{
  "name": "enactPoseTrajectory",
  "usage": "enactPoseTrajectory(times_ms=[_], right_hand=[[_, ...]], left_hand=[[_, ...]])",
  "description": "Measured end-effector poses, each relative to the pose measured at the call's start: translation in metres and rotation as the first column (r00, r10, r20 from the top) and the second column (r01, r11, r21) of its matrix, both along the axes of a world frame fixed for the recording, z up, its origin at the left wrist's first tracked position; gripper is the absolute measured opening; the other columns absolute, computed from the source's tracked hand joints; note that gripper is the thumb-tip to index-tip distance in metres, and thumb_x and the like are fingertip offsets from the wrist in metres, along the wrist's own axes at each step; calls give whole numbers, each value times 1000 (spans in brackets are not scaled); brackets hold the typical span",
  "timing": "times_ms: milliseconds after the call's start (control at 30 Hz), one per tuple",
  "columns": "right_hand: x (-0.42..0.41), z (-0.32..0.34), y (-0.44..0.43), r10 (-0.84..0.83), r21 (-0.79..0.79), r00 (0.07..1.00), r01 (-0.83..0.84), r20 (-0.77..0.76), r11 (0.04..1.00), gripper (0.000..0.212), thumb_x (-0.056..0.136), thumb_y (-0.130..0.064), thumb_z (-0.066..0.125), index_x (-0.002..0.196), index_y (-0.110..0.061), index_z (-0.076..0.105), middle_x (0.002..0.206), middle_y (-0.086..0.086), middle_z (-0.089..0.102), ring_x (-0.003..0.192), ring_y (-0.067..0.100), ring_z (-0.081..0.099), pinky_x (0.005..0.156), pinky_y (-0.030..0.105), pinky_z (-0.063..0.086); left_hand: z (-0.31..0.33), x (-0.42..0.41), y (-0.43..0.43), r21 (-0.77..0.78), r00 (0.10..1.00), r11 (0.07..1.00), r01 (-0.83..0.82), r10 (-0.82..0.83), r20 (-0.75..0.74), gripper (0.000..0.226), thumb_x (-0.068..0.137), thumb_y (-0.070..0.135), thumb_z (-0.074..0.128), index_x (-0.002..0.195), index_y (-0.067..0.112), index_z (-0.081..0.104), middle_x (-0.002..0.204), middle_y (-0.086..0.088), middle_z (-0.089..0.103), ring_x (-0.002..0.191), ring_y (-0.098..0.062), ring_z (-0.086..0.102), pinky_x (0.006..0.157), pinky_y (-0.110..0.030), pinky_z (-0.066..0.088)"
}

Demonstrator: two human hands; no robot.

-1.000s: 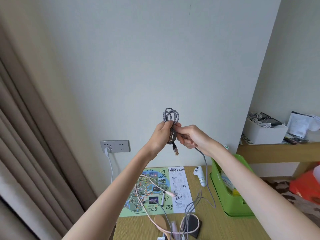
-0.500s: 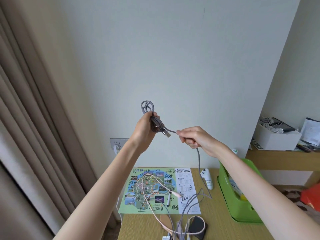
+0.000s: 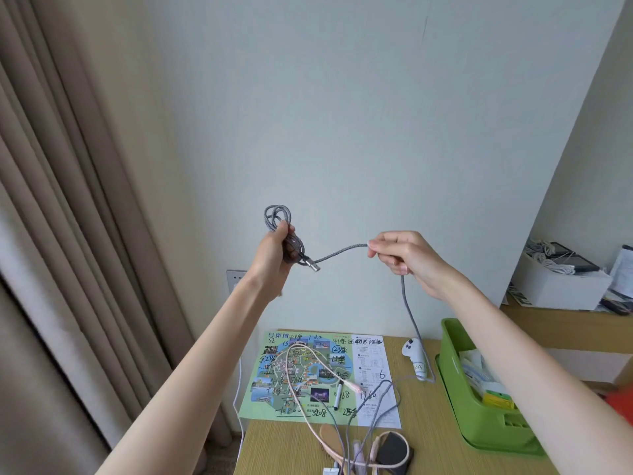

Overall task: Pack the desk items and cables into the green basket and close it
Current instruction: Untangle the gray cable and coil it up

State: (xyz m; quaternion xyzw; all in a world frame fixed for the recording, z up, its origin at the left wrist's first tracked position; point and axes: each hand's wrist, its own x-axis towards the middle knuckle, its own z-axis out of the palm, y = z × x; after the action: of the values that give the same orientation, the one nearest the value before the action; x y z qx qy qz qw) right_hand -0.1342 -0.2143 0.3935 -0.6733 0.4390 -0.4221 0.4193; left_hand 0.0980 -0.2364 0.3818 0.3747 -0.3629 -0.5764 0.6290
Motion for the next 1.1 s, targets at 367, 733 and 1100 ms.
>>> enactPoseTrajectory(times_ms=[367,733,1100], right_hand=[[24,16,0,-58,-263,993,30,-101,964,19,93,-17,63,78,-7,68,46,-13,45,47,1,39,50,9,32],[11,5,-4,-93,-275,990,60,-108,960,16,85,-11,72,82,3,67,58,-13,61,56,-1,52,60,13,41],[-2,-22,-13,-197,-74,980,194,-29,978,39,102,-38,41,74,-14,53,57,-2,35,49,9,27,45,18,22]], left_hand=[[-15,-37,23,20,633,936,350,-253,732,32,105,34,33,85,18,53,62,4,38,50,-8,34,47,-17,31],[-14,-54,38,122,570,857,501,-433,698,51,102,50,27,99,13,62,80,-6,34,55,-12,28,53,-25,25],[-8,-56,32,-20,705,932,361,-259,660,34,104,34,35,90,19,62,80,4,45,56,-8,36,48,-17,30]])
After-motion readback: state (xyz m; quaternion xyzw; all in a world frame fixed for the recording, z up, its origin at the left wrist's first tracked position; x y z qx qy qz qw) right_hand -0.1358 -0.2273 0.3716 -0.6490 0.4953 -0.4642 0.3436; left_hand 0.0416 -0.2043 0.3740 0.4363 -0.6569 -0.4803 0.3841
